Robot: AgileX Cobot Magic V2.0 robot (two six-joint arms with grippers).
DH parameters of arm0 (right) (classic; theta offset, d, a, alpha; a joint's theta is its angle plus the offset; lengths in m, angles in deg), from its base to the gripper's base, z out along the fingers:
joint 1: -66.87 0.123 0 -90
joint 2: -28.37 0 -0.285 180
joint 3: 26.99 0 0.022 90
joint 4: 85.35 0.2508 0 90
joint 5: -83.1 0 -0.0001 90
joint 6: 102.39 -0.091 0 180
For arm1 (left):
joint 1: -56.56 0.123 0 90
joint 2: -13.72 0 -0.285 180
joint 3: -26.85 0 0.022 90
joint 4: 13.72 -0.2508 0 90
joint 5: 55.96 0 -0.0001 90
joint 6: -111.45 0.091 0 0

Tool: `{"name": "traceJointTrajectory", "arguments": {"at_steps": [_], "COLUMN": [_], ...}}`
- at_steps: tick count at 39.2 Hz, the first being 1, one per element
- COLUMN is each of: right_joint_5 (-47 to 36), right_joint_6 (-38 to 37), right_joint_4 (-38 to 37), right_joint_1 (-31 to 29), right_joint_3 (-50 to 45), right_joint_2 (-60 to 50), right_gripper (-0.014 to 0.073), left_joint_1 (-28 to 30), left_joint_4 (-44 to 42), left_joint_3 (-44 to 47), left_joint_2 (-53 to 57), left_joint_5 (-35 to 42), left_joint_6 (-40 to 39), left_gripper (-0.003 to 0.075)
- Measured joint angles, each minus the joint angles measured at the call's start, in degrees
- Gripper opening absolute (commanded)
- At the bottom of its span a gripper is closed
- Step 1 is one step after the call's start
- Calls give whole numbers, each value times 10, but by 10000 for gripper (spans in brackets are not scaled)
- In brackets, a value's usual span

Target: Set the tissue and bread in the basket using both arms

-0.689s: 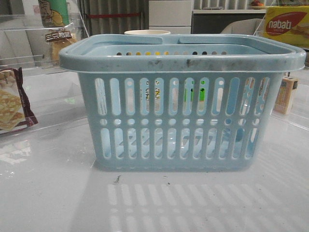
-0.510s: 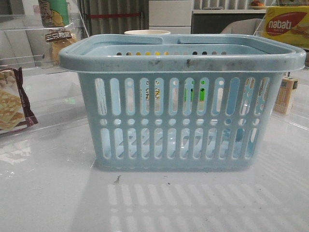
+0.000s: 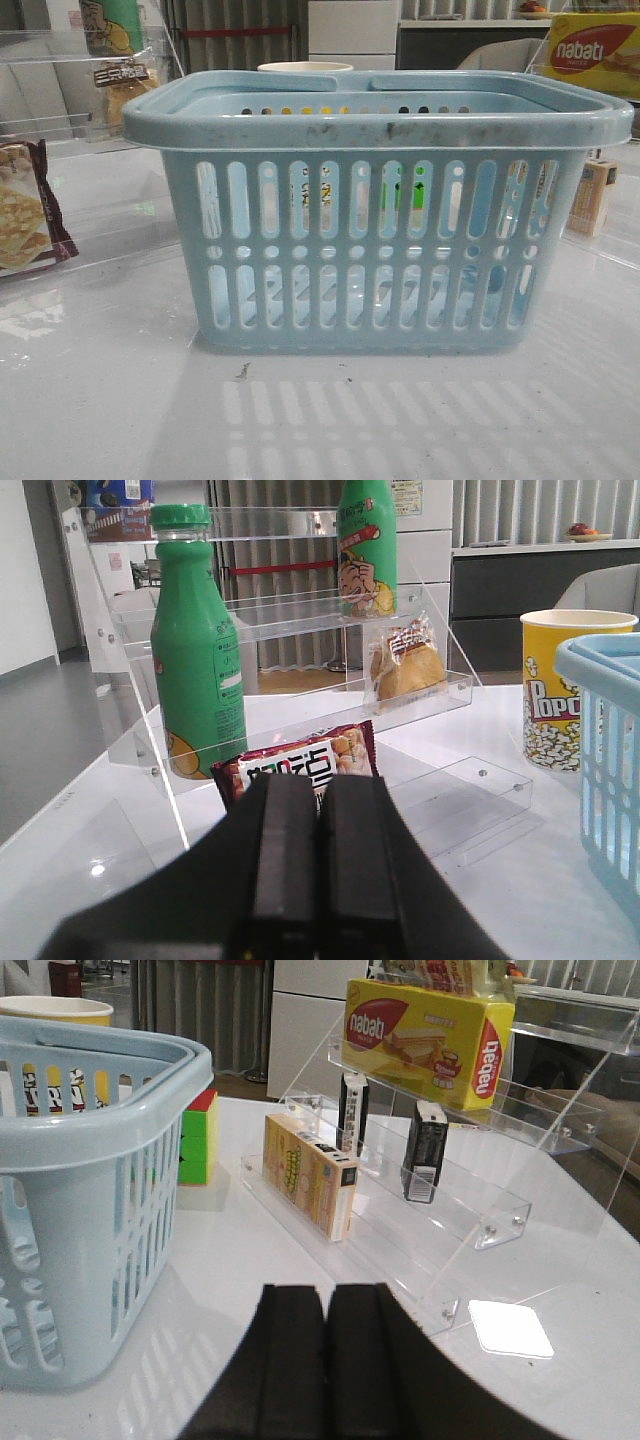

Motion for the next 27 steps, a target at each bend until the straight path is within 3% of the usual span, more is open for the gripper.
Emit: {"name": "traceJointTrajectory", "arguments": {"at_steps": [11, 27], "right_joint_5": [-19, 109], "right_joint_6": [0, 0], "right_joint_4": [5, 17], "right_joint_1": [0, 0], "right_joint_3": [2, 238], "right_joint_2": [0, 45], "right_gripper": [55, 55], "left_joint_1": [0, 0], "left_joint_4": [0, 0], "left_joint_3": [-13, -279], "left_joint_2": [0, -50], "left_joint_5": [44, -154], "left_joint_6": [0, 0], "left_gripper": [91, 91]}}
